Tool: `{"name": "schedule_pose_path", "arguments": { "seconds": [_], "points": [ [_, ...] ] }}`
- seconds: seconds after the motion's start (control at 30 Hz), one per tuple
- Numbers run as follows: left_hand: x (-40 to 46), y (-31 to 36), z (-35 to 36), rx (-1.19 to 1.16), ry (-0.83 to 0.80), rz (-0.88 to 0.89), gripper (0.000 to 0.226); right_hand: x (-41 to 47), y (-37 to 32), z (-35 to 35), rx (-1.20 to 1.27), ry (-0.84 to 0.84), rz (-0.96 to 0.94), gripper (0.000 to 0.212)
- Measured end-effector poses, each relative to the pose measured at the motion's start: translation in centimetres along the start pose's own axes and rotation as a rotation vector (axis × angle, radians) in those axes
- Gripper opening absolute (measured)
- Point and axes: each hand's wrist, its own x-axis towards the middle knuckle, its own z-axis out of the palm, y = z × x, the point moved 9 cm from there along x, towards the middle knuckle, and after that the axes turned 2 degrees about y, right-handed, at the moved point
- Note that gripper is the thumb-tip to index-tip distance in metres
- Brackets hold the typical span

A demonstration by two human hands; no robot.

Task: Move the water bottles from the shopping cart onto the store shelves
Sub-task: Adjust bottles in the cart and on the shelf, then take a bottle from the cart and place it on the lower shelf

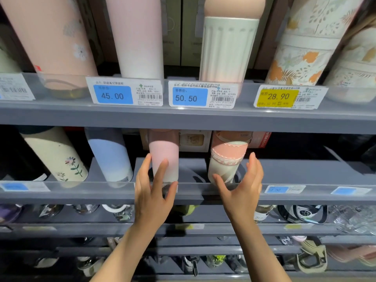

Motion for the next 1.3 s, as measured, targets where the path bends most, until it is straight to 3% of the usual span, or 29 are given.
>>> {"name": "schedule_pose_path", "arguments": {
  "seconds": [0.17, 0.23, 0.47, 0.73, 0.87, 1.1, 1.3],
  "points": [
    [-3.7, -0.7, -0.9, 0.047, -0.066, -0.072, 0.048, -3.1, -0.6, -1.3, 0.106, -0.052, -0.095, 0.062],
    [-5.6, -1.4, -0.8, 0.074, -0.163, -0.147, 0.046, -4.6, -0.7, -1.0, 0.149, -0.102, -0.091, 0.056],
    [-11.0, -1.8, -5.7, 0.135, -0.208, -0.200, 0.028, -8.3, -3.6, 2.1, 0.318, -0.352, -0.114, 0.033],
    [-15.5, -7.9, -18.9, 0.296, -0.008, -0.397, 0.028, -18.4, -16.1, 8.5, 0.433, -0.829, -0.296, 0.026],
    [-18.9, -11.9, -27.2, 0.356, 0.060, -0.424, 0.029, -25.6, -23.7, 11.0, 0.421, -0.964, -0.375, 0.025],
    [-29.6, -20.9, -44.8, 0.577, 0.112, -0.735, 0.033, -42.6, -36.3, 15.0, 0.397, -1.265, -0.494, 0.033],
    [-36.9, -24.2, -53.1, 0.550, 0.146, -0.866, 0.031, -51.7, -41.7, 17.6, 0.296, -1.460, -0.541, 0.040]
  ]
}}
